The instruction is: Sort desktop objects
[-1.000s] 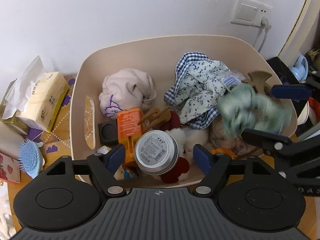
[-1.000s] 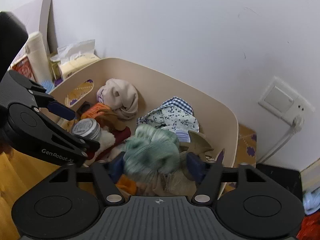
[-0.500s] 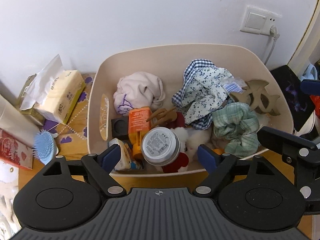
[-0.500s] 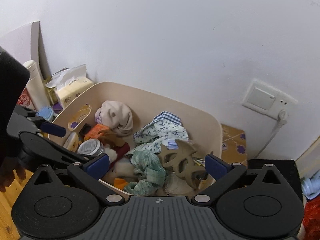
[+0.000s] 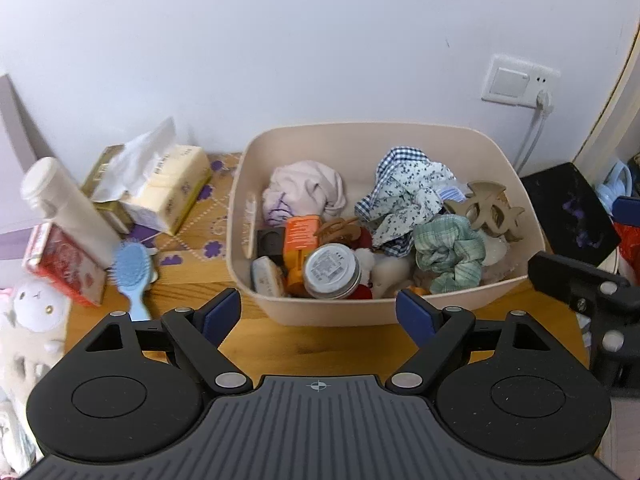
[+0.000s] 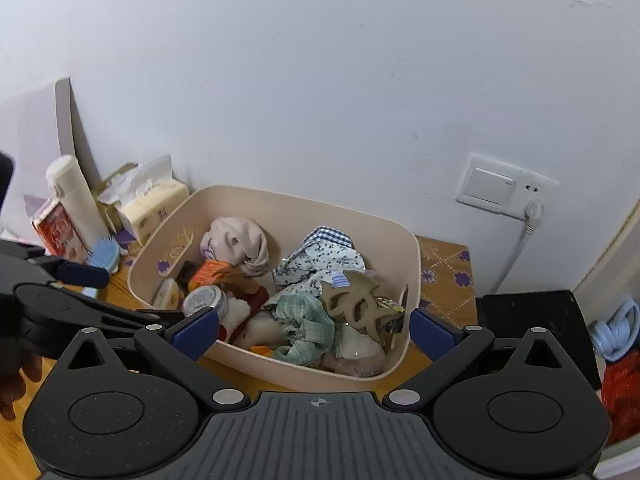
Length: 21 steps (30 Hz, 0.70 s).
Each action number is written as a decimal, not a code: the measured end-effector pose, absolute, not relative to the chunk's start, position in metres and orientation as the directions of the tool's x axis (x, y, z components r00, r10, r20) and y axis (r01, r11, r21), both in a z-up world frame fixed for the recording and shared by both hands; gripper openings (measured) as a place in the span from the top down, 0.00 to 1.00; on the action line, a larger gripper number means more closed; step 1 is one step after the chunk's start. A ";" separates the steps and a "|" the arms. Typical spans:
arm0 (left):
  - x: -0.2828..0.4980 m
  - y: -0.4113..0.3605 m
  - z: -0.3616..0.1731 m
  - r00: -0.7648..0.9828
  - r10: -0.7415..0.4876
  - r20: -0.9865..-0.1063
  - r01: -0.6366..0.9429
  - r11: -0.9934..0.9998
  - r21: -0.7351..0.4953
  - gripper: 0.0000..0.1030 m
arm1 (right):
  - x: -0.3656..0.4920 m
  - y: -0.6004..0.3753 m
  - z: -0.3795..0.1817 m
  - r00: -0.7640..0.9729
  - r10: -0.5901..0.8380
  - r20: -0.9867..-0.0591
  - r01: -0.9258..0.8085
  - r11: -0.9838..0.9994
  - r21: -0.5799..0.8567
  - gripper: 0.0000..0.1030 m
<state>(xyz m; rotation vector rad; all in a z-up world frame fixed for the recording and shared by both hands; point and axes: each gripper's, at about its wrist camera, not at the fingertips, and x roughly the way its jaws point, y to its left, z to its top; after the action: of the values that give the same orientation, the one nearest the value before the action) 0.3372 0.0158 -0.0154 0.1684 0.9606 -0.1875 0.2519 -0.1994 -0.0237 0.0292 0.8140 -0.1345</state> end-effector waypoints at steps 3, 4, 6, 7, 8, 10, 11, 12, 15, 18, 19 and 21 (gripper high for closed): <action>0.322 0.020 -0.001 0.566 -0.070 -0.821 0.220 0.973 0.068 0.17 | 0.239 -0.199 -0.014 0.684 -0.114 -0.721 0.151 0.988 -0.013 0.00; 0.315 0.021 0.004 0.569 -0.066 -0.820 0.219 0.973 0.073 0.17 | 0.235 -0.199 -0.011 0.687 -0.111 -0.718 0.153 0.988 -0.006 0.00; 0.303 0.024 0.013 0.589 -0.060 -0.806 0.216 0.973 0.085 0.17 | 0.225 -0.199 -0.005 0.692 -0.104 -0.714 0.157 0.988 0.008 0.00; 0.297 0.024 0.018 0.599 -0.059 -0.798 0.213 0.973 0.089 0.17 | 0.221 -0.198 -0.003 0.691 -0.106 -0.715 0.160 0.987 0.009 0.00; 0.291 0.025 0.022 0.605 -0.059 -0.794 0.210 0.974 0.088 0.17 | 0.217 -0.198 -0.001 0.690 -0.110 -0.716 0.165 0.986 0.008 0.00; 0.281 0.028 0.030 0.611 -0.066 -0.789 0.202 0.977 0.075 0.17 | 0.207 -0.198 0.003 0.694 -0.113 -0.711 0.171 0.985 0.010 0.00; 0.275 0.030 0.033 0.614 -0.068 -0.786 0.198 0.978 0.070 0.17 | 0.202 -0.197 0.006 0.697 -0.115 -0.708 0.175 0.985 0.012 0.00; 0.269 0.031 0.037 0.619 -0.069 -0.783 0.195 0.978 0.068 0.17 | 0.196 -0.198 0.009 0.699 -0.116 -0.706 0.179 0.984 0.015 0.00; 0.251 0.033 0.047 0.632 -0.076 -0.771 0.200 0.977 0.068 0.17 | 0.179 -0.201 0.016 0.701 -0.109 -0.705 0.204 0.978 0.052 0.00; 0.234 0.037 0.056 0.640 -0.086 -0.764 0.205 0.977 0.062 0.17 | 0.161 -0.205 0.023 0.699 -0.117 -0.705 0.235 0.969 0.072 0.00; 0.228 0.039 0.059 0.642 -0.088 -0.762 0.206 0.977 0.061 0.17 | 0.156 -0.207 0.024 0.700 -0.121 -0.703 0.245 0.966 0.077 0.00; 0.217 0.042 0.063 0.647 -0.092 -0.757 0.209 0.976 0.059 0.17 | 0.141 -0.210 0.027 0.710 -0.127 -0.693 0.264 0.960 0.094 0.00</action>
<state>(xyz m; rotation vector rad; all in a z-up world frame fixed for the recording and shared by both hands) 0.2167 0.0415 0.0627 0.1459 0.8512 -0.1720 0.1413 -0.2103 0.0268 0.1924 0.7518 -0.2186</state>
